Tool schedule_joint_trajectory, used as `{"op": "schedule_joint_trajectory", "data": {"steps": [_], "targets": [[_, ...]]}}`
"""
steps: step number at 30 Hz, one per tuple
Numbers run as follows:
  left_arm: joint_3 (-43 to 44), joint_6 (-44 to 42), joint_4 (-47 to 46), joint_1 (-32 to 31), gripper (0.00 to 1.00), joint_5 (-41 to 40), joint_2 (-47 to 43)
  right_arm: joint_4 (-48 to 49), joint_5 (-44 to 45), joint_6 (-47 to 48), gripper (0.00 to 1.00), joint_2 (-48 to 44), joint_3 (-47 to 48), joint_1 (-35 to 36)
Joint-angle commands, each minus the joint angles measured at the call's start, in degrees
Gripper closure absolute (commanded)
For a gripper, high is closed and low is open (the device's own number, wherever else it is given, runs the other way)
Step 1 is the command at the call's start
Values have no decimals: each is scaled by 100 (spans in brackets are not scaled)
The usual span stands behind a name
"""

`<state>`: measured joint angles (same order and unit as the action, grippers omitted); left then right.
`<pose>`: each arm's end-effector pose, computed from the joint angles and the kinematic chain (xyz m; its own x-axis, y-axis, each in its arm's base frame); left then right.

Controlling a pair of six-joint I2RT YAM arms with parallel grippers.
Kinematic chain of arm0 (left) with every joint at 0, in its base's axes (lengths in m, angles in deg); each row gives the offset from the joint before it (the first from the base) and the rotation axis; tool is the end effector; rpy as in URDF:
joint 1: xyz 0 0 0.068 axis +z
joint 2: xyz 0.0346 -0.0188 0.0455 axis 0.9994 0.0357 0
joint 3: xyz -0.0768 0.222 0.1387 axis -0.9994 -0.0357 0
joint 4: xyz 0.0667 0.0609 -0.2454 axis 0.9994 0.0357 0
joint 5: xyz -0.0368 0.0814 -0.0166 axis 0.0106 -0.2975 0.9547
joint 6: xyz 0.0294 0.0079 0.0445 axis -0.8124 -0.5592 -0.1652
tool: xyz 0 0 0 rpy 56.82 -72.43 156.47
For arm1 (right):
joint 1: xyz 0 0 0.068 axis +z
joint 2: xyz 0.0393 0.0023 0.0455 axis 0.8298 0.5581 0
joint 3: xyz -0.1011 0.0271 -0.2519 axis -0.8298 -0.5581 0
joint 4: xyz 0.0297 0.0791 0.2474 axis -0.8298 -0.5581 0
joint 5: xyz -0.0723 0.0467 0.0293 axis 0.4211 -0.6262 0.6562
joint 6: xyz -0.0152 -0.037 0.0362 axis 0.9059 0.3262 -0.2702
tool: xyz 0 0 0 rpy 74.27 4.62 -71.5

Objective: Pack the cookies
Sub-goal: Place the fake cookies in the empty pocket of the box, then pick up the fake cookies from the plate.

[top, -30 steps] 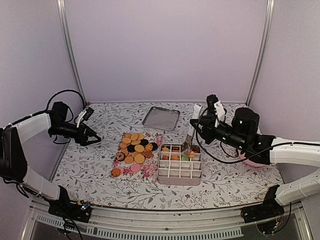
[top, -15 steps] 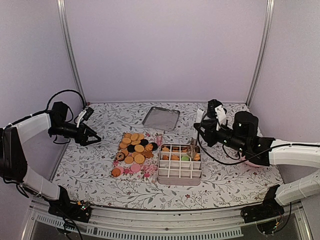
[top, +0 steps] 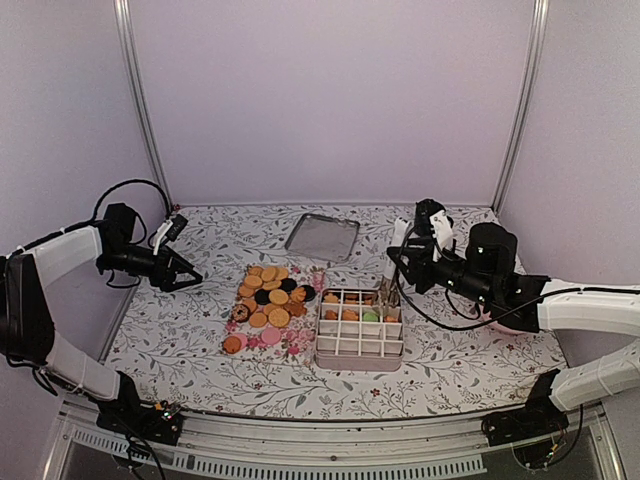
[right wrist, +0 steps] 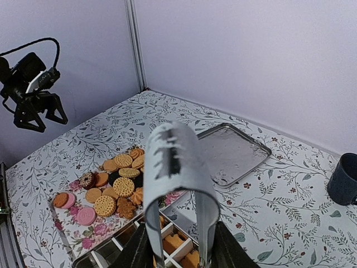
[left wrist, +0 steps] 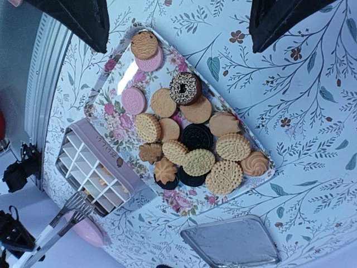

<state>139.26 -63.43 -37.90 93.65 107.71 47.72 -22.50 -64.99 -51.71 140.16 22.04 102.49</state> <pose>0.2562 -0.0024 0.2320 -0.6344 0.2875 -0.7175 0.7074 0.5900 -0.3891 0.1870 0.1928 0.2658 -0.1613 -0.0699 -0.9844 -0.6652 0.7445 0.0561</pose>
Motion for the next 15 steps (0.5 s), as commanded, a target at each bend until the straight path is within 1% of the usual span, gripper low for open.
{"op": "schedule_joint_trajectory", "data": {"steps": [1, 5, 9, 13, 15], "targets": [[86, -41, 52, 46, 13, 71, 36, 329, 6, 109, 65, -163, -9, -53], [99, -58, 76, 45, 13, 76, 36, 321, -39, 154, 65, -185, 73, -50], [105, -58, 82, 46, 13, 71, 38, 330, -301, 214, 67, -164, 265, -53], [126, -26, 89, 54, 13, 47, 65, 387, -774, 174, 67, 131, 678, 2], [140, -24, 85, 62, 13, 8, 86, 453, -839, 155, 67, 371, 942, 172]]}}
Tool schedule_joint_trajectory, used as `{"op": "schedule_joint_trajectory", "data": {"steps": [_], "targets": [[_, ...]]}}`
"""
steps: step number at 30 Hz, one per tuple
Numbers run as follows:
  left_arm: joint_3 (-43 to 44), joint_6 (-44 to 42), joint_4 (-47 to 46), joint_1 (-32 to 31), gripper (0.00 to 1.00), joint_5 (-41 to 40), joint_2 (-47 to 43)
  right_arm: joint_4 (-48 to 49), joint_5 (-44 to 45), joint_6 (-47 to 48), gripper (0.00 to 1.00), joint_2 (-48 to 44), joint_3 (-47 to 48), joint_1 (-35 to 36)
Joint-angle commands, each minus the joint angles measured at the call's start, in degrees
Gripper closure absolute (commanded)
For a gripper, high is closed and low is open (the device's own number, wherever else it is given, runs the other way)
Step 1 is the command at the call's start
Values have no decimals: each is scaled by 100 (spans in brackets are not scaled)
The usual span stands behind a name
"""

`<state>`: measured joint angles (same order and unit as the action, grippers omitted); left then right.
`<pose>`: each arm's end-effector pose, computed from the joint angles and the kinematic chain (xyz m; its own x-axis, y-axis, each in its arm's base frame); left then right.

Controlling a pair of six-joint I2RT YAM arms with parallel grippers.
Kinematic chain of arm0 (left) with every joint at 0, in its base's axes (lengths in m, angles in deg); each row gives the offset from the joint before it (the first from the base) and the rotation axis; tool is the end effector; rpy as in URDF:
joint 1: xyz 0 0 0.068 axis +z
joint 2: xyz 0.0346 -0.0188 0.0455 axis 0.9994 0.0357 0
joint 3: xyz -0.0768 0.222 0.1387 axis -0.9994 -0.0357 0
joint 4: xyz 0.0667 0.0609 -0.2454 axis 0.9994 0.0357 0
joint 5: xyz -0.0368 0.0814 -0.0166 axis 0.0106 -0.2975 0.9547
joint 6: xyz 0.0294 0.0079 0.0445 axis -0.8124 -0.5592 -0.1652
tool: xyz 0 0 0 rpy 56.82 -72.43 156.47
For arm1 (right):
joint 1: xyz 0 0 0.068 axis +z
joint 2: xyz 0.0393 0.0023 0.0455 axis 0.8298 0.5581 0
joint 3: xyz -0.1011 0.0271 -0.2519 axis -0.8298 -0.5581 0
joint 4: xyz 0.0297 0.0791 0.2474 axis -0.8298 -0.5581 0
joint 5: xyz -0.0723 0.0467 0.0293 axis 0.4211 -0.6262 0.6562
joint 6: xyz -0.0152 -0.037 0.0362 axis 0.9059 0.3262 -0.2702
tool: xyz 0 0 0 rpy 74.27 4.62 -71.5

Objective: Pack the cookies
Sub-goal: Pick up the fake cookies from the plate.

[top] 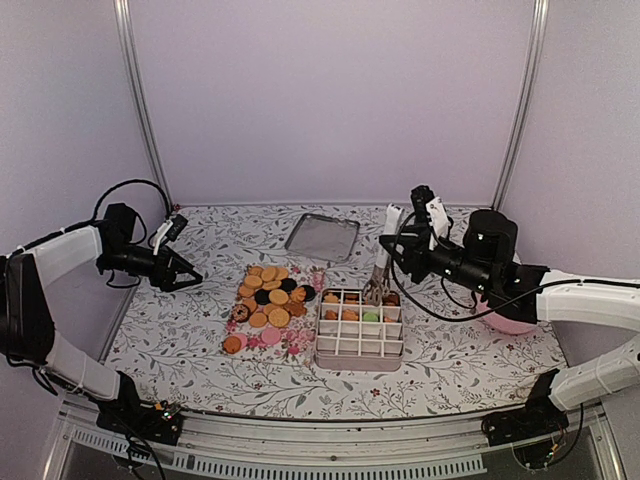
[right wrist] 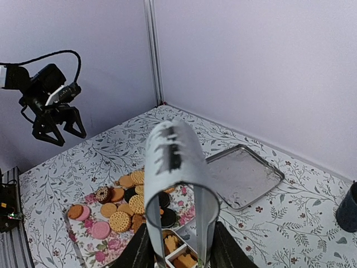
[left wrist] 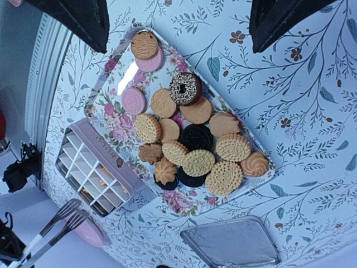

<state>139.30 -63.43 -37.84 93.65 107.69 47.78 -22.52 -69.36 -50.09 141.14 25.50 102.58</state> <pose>0.2563 -0.0024 0.2319 -0.6355 0.2875 -0.7166 0.7068 0.5902 -0.3900 0.1902 0.2007 0.2826 -0.1152 -0.0625 -0.9914 -0.7254 0.6871 0.0410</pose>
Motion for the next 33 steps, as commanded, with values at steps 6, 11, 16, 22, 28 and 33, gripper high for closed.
{"op": "schedule_joint_trajectory", "data": {"steps": [6, 11, 16, 22, 28, 33], "targets": [[162, 66, 82, 235, 10, -101, 212, 906, -791, 54, 67, 1541, 1524, 870], [168, -6, 165, 450, 10, -138, 309, 1182, -1531, -92, 66, 2940, 2733, 1349], [78, -80, 186, 542, 10, -142, 240, 1261, -1984, -257, 66, 4173, 3892, 1581], [36, -104, 197, 582, 11, -83, 217, 1339, -2109, -349, 66, 5096, 4713, 1623], [95, -93, 215, 578, 11, 1, 240, 1333, -2146, -332, 65, 5627, 5119, 1643], [100, -103, 237, 581, 11, 20, 229, 1324, -2138, -304, 64, 5907, 5292, 1659]]}}
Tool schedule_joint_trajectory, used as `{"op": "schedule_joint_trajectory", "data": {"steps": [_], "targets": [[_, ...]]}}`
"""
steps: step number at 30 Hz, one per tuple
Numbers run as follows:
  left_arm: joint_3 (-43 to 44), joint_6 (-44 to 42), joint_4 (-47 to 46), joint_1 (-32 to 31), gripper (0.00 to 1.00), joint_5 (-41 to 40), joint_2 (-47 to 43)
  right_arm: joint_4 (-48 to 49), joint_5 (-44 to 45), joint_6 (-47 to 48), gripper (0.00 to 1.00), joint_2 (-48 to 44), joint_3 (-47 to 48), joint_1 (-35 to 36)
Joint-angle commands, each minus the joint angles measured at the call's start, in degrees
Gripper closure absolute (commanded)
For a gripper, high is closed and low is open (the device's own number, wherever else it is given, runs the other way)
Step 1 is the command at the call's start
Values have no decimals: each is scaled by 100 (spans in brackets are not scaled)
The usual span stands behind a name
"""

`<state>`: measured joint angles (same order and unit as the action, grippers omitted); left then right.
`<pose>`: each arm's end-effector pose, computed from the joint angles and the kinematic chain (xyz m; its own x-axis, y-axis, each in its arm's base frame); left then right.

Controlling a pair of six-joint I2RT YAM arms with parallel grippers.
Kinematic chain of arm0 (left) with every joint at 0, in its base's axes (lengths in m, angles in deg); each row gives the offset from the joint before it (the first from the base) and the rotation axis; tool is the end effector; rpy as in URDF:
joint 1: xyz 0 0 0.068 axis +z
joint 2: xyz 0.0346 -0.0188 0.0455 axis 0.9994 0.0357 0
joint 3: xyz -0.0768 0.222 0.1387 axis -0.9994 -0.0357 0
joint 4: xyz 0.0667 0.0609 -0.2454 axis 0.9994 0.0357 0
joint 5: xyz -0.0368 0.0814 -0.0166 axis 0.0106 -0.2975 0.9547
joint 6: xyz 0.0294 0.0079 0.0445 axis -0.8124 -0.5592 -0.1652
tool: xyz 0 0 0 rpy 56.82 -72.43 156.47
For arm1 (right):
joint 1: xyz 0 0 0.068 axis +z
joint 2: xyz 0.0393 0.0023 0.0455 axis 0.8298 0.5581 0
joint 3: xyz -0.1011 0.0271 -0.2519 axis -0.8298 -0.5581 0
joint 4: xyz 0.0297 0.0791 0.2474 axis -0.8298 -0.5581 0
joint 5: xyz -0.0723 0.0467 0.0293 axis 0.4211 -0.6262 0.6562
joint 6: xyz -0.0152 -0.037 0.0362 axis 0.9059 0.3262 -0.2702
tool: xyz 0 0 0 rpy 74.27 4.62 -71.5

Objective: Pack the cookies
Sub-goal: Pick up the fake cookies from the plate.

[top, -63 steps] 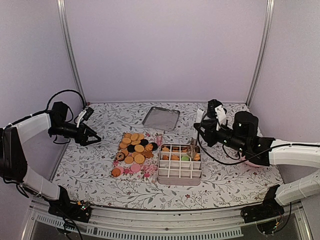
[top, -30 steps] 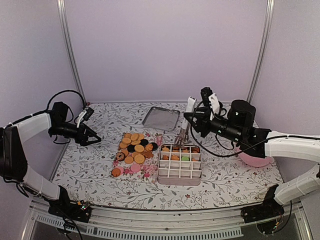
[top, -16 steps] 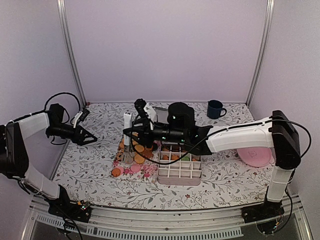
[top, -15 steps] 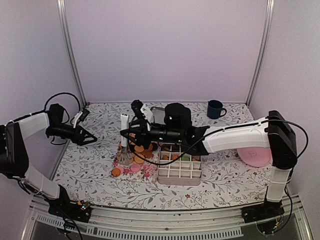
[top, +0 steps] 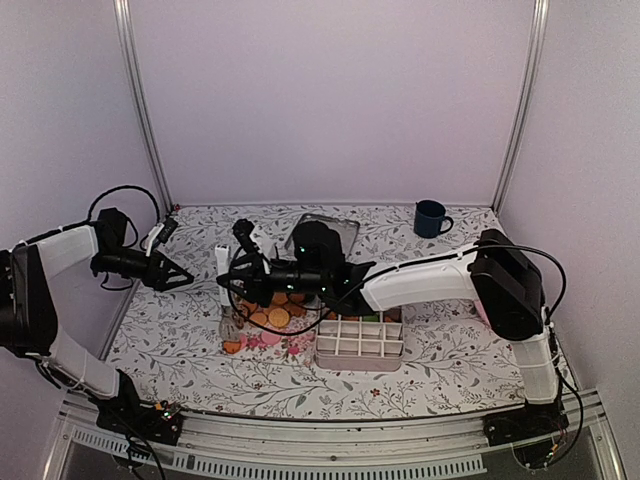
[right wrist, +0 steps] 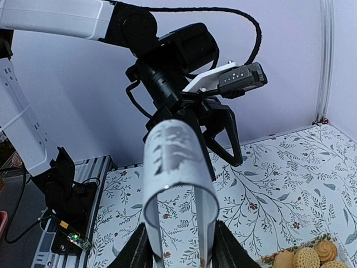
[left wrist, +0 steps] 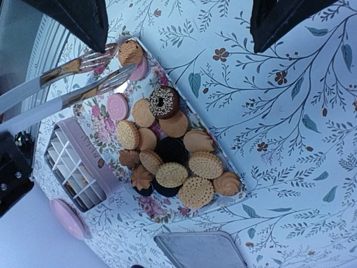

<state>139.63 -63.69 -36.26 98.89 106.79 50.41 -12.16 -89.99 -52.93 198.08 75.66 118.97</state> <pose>0.2590 0.0221 0.2213 -0.7055 0.2287 -0.6707 0.6211 0.6553 -0.4299 0.2235 0.4646 0.2305 -0.1178 -0.0456 -0.9920 -0.9874 0.1121 0.1121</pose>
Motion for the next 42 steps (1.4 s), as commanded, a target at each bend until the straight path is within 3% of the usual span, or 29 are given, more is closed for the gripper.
{"op": "schedule_joint_trajectory", "data": {"steps": [1, 17, 25, 42], "targets": [[68, -88, 94, 54, 12, 109, -29, 288, -67, -5, 64, 249, 297, 25], [146, -171, 230, 57, 12, 109, -16, 161, -69, 237, 62, 409, 325, 201], [147, -182, 250, 57, 12, 139, 14, 134, 85, 451, 61, 187, -105, 250], [129, -138, 251, 48, 13, 188, 43, -2, 1035, 1041, 91, -460, -408, 232]]}}
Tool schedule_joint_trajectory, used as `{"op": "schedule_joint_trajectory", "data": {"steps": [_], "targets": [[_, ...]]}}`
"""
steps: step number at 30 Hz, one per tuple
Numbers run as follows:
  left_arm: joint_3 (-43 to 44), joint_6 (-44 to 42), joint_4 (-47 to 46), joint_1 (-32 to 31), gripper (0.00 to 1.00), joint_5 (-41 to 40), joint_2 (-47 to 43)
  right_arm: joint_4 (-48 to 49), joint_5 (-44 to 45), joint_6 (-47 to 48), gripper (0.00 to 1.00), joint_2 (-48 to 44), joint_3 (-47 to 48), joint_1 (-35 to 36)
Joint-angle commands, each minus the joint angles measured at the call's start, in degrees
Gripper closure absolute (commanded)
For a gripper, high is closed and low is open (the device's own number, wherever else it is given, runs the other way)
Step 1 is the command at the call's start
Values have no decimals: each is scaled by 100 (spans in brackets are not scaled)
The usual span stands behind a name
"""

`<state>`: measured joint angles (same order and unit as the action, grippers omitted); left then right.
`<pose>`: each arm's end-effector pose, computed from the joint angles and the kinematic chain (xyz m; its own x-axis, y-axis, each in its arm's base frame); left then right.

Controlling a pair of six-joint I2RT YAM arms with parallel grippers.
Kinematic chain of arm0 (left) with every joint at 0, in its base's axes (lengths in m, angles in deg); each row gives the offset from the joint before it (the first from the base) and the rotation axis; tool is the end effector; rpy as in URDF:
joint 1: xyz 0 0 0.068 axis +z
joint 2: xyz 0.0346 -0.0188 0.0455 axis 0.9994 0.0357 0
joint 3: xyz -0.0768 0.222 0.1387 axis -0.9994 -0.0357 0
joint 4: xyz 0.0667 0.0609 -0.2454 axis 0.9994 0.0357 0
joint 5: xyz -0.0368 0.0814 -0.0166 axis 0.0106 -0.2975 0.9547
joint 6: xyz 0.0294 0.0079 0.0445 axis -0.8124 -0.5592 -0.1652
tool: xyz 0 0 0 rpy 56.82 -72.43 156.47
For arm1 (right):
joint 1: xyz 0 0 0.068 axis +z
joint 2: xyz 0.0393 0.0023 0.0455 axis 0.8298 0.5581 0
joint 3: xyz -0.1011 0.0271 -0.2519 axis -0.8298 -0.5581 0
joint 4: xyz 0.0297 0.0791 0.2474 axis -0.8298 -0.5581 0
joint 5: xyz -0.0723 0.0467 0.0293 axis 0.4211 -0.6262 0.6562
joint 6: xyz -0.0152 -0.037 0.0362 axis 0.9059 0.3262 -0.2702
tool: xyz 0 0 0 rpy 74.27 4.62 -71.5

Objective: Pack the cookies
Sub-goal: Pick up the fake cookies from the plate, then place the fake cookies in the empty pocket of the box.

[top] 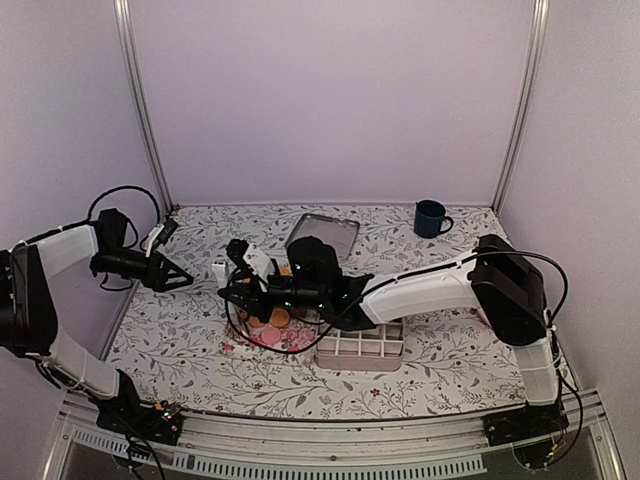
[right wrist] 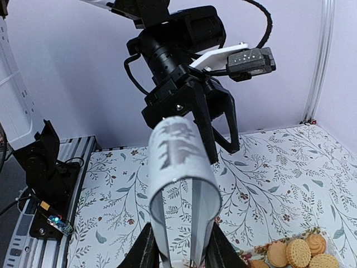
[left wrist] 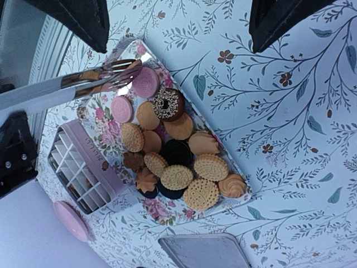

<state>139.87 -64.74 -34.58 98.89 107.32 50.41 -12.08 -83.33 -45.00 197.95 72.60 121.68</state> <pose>0.2570 0.0215 0.2219 -0.7088 0.2336 -0.6656 0.6259 0.6435 -0.4407 0.2030 0.4688 0.2135 0.0013 -0.1103 -0.9939 -0.9850 0.1714 -0.0203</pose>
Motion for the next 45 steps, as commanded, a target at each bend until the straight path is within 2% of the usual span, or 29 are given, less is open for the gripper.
{"op": "schedule_joint_trajectory", "data": {"steps": [1, 6, 17, 23, 33, 45], "targets": [[107, -33, 79, 49, 13, 142, 49, -3, 396, 257, 92, -496, -116, -40], [118, -3, 82, 47, 13, 153, 73, 15, 390, 197, 100, -660, -147, -76], [118, 11, 80, 48, 14, 145, 74, 209, 383, -181, 100, -1202, -580, -311], [131, 22, 80, 44, 14, 164, 87, 288, 430, -436, 100, -1907, -1216, -589], [146, 2, 82, 39, 14, 247, 91, 22, 1116, -380, 100, -3289, -2735, -742], [183, 10, 79, 31, 14, 274, 121, -596, 1384, -589, 100, -4159, -3413, -746]]}}
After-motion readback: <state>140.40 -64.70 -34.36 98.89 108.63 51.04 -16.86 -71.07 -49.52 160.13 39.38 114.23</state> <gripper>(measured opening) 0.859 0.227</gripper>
